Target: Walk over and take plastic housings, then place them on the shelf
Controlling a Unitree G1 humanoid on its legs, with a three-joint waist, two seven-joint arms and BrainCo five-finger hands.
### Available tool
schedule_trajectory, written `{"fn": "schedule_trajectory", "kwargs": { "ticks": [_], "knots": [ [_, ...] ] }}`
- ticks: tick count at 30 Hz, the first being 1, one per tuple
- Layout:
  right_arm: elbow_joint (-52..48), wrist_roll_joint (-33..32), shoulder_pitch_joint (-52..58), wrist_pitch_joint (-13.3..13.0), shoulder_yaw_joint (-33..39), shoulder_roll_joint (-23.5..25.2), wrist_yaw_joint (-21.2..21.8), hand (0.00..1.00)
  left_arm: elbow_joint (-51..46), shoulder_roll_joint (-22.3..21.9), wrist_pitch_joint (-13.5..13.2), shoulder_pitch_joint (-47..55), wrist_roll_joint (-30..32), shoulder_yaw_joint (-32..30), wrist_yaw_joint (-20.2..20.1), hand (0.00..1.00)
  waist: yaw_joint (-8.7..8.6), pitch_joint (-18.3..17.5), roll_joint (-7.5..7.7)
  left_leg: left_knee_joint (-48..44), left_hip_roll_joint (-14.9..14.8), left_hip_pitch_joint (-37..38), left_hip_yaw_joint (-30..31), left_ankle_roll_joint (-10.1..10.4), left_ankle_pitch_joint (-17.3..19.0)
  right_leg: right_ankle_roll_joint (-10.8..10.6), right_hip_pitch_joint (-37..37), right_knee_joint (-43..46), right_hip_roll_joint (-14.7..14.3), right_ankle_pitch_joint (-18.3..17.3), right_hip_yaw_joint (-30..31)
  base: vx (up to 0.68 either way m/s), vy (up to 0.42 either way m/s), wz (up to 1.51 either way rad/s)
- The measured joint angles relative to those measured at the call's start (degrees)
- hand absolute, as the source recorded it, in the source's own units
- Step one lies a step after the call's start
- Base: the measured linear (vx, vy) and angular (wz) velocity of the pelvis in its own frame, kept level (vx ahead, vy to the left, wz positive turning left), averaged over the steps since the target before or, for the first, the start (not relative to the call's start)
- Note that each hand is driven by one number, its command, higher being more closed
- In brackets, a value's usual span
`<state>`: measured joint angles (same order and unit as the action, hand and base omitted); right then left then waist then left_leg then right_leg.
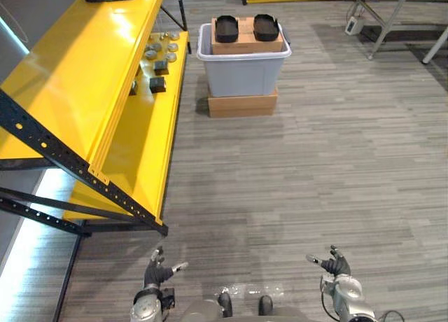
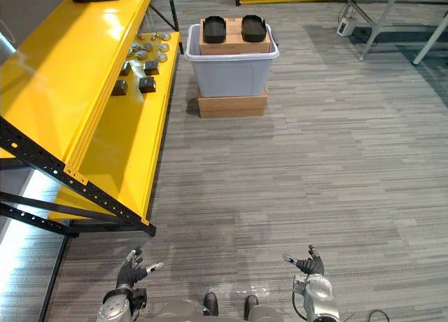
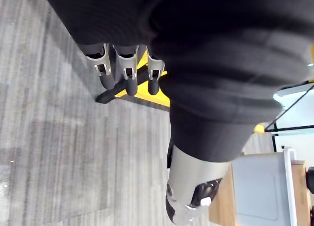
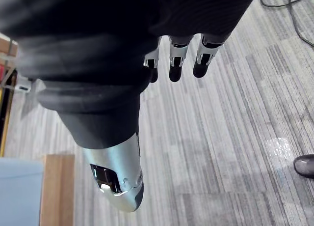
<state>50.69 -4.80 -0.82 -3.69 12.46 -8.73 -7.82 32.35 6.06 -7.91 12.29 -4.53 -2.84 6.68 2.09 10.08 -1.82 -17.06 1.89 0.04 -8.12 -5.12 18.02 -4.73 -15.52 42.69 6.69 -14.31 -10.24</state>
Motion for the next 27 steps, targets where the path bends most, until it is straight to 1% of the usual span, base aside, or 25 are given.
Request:
{"fn": "schedule_trajectory", "kwargs": {
  "ticks": [2,3,4,5,6,7,8,9,10,11,12,13,14,15,16,17,18,19,20,21,23,24,25,26,27],
  "knots": [
    [-0.03,-0.33,-0.68,0.05,-0.22,-0.15,-0.02,0.00,0.01,0.29,0.20,0.10,-0.01,0.01,0.45,0.00,-0.27,0.60,0.08,0.79,-0.70,3.39,0.31,0.69,1.36,0.28,-3.13,-3.47,1.61,-0.86,-4.12,0.34,0.046,0.13],
    [-0.03,-0.34,-1.22,0.06,-0.43,-0.17,-0.02,0.00,0.01,0.40,0.19,-0.03,-0.01,0.00,0.79,0.00,-0.42,1.15,-0.55,1.26,-1.11,4.24,0.47,0.91,1.48,0.28,-4.02,-5.70,1.36,-0.65,-4.65,0.49,0.003,0.21],
    [-0.04,-0.36,-2.90,0.04,-1.30,-0.35,-0.01,0.00,0.00,0.31,0.15,-0.24,-0.01,-0.07,1.12,0.00,-1.18,1.63,-0.35,2.67,-2.48,5.85,0.78,1.54,1.80,-0.06,-5.83,-11.26,0.59,0.58,-6.44,0.46,-0.043,0.11],
    [-0.07,-0.36,-4.37,-0.09,-1.74,-0.53,0.00,0.00,0.05,0.35,0.17,-0.69,-0.01,-0.02,1.18,0.00,-1.36,2.60,-1.28,3.85,-4.04,7.31,0.93,2.55,2.34,0.17,-7.62,-17.80,-0.96,4.16,-6.94,0.56,-0.065,0.08],
    [-0.20,-0.38,-4.87,-0.15,-1.73,-0.59,-0.02,0.00,0.05,0.38,0.17,-1.14,-0.01,-0.02,1.20,0.00,-1.36,2.93,-1.13,4.73,-4.59,8.31,1.02,3.21,2.48,0.38,-8.48,-21.50,-1.59,6.52,-6.91,0.40,-0.077,0.15],
    [-0.40,-0.38,-5.36,-0.22,-1.73,-0.65,-0.08,0.00,0.08,0.55,0.16,-2.25,0.00,-0.04,1.37,0.00,-1.41,3.70,0.15,6.26,-4.88,10.74,1.83,4.88,2.80,0.65,-8.94,-28.36,-2.17,11.33,-6.63,0.45,-0.131,0.24],
    [-0.38,-0.36,-5.28,-0.19,-1.74,-0.62,-0.17,0.00,0.08,0.84,0.14,-2.37,0.01,-0.02,1.59,0.00,-1.40,3.97,0.45,6.74,-4.88,11.89,2.32,5.80,3.16,1.01,-8.98,-30.40,-2.08,13.28,-6.30,0.61,-0.216,0.52],
    [-0.41,-0.36,-4.69,-0.15,-1.75,-0.79,-0.88,0.00,0.30,0.79,0.14,-2.79,0.02,-0.04,2.22,0.00,-1.93,3.70,1.75,6.85,-5.59,14.69,4.21,8.48,4.71,5.68,-9.56,-29.97,-1.72,21.04,-5.24,0.63,-0.241,0.45],
    [-0.42,-0.36,-4.67,-0.16,-1.72,-1.08,-0.96,0.00,0.60,0.37,0.13,-3.10,0.02,-0.02,2.29,0.00,-2.15,3.65,1.04,6.34,-6.73,14.76,4.83,8.79,4.88,7.49,-10.48,-26.82,-2.01,22.39,-5.61,0.64,-0.278,0.37],
    [-0.51,-0.36,-4.88,-0.20,-1.74,-1.27,-0.95,0.00,0.96,-0.15,0.10,-3.60,0.02,0.27,2.19,0.00,-2.02,3.47,-0.46,4.01,-8.85,14.01,5.45,9.61,4.45,8.64,-11.99,-21.63,-2.81,18.34,-6.91,0.63,-0.312,0.18],
    [-0.46,-0.35,-5.54,-0.18,-1.76,-0.92,-0.91,0.00,1.01,-0.46,0.08,-3.86,0.00,0.25,2.23,0.00,-2.61,3.49,-0.67,-2.02,-10.15,11.70,6.39,12.14,2.86,9.41,-12.80,-17.04,-3.16,13.39,-7.84,0.77,-0.398,0.12],
    [-0.48,-0.36,-5.70,-0.23,-1.85,-0.69,-0.91,0.00,1.39,-0.79,0.09,-3.82,-0.02,0.00,2.23,0.00,-2.68,3.54,-1.19,-9.82,-11.59,9.00,7.04,12.20,0.49,10.45,-11.60,-15.51,-4.16,10.54,-8.65,0.79,-0.415,0.10],
    [-0.46,-0.36,-5.65,-0.23,-2.63,-0.63,-0.92,0.00,2.15,-1.01,0.17,-3.71,-0.03,-0.15,2.23,0.00,-2.65,3.83,-1.80,-22.62,-13.66,4.22,7.28,10.37,-7.03,11.13,-7.58,-16.59,-6.25,7.90,-9.07,0.67,-0.335,0.05],
    [-0.46,-0.44,-5.54,-0.25,-3.39,-0.63,-0.95,0.00,2.20,-1.08,0.17,-3.44,-0.03,-0.16,2.20,0.00,-2.46,3.95,-2.06,-30.15,-15.53,1.40,7.14,9.51,-9.61,11.41,-4.80,-18.27,-7.46,7.06,-9.32,0.63,-0.302,0.00],
    [-0.44,-0.96,-5.26,-0.31,-4.45,-0.55,-1.02,0.00,2.22,-1.13,0.14,-3.16,-0.19,-0.25,2.12,0.00,-1.90,4.33,-2.34,-43.68,-19.22,-3.70,5.25,7.87,-9.16,12.07,1.21,-22.37,-10.13,6.53,-9.24,0.59,-0.257,-0.10],
    [-0.31,-1.61,-5.09,-0.50,-4.57,-0.32,-1.10,0.00,2.33,-1.21,0.17,-3.18,-0.57,-0.47,2.08,0.00,-0.89,4.71,-2.02,-52.59,-21.38,-7.89,2.34,5.42,-7.25,12.16,7.23,-26.53,-11.69,6.48,-8.24,0.57,-0.233,-0.20],
    [-0.24,-1.78,-5.30,-0.51,-4.59,-0.30,-1.29,0.00,2.32,-1.30,0.16,-3.10,-0.73,-0.64,2.09,0.00,-0.39,4.96,-1.65,-54.75,-21.21,-9.74,0.94,4.23,-6.46,12.16,9.93,-28.46,-11.97,6.48,-7.48,0.55,-0.196,-0.37],
    [-0.14,-1.90,-5.76,-0.61,-4.58,-0.33,-1.94,0.00,1.97,-1.37,0.16,-2.70,-1.32,-1.07,2.10,0.00,0.66,5.13,-0.92,-54.73,-19.37,-13.15,-1.38,3.74,-5.63,12.08,14.10,-31.96,-11.83,6.57,-5.43,0.53,-0.141,-0.51],
    [0.25,-1.90,-6.72,-0.93,-4.58,-0.48,-2.12,0.00,1.41,-1.54,0.08,-1.92,-1.51,-2.05,2.15,0.00,1.67,5.17,-0.85,-50.50,-16.36,-16.66,-2.05,5.00,-4.81,12.03,17.22,-34.86,-11.69,6.60,-3.54,0.51,-0.112,-0.60],
    [0.33,-1.90,-7.43,-0.95,-4.60,-0.63,-2.10,0.00,1.41,-1.54,0.08,-1.79,-1.56,-2.44,2.15,0.00,2.02,5.24,-0.89,-47.38,-14.67,-18.37,-2.07,5.04,-4.32,12.03,18.56,-36.16,-11.69,6.60,-2.59,0.58,-0.031,-0.66],
    [2.34,-1.89,-9.00,-0.92,-5.18,-0.65,-2.08,0.00,1.41,-1.50,0.02,-1.03,-1.60,-4.15,2.19,0.00,3.84,6.19,-0.47,-27.59,-7.64,-22.96,-1.08,5.19,-3.92,11.12,23.70,-40.74,-10.51,6.02,0.58,0.52,0.041,-0.64],
    [2.45,-1.88,-8.90,-0.92,-5.77,-0.84,-2.08,0.00,1.45,-1.58,0.01,-0.90,-1.61,-4.27,2.20,0.00,4.29,6.41,-0.29,-21.25,-6.01,-23.65,-0.52,5.95,-4.87,10.74,24.86,-41.62,-10.15,5.73,0.96,0.47,0.089,-0.45],
    [2.50,-1.88,-8.66,-0.91,-6.50,-1.18,-2.08,0.00,1.45,-1.99,-0.01,-0.79,-1.61,-4.33,2.19,0.00,5.13,6.43,-0.71,-6.97,-3.69,-24.44,0.40,8.17,-9.45,9.56,27.12,-43.26,-9.87,4.79,1.36,0.56,0.131,-0.31],
    [2.47,-1.87,-8.67,-0.94,-6.59,-1.44,-2.10,0.00,1.52,-2.89,-0.03,-0.53,-1.60,-4.34,2.21,0.00,5.70,6.54,-1.50,1.92,-3.83,-25.24,0.26,9.93,-12.24,8.47,28.85,-44.40,-10.89,3.45,2.07,0.48,0.141,-0.32],
    [2.58,-1.87,-8.67,-0.92,-6.51,-1.40,-2.12,0.00,1.72,-3.17,-0.01,-0.52,-1.60,-4.35,2.21,0.00,6.16,6.56,-1.83,2.55,-3.93,-25.88,0.22,8.88,-14.34,7.99,30.06,-44.78,-11.13,2.55,2.47,0.55,0.180,-0.26]
  ]
}}
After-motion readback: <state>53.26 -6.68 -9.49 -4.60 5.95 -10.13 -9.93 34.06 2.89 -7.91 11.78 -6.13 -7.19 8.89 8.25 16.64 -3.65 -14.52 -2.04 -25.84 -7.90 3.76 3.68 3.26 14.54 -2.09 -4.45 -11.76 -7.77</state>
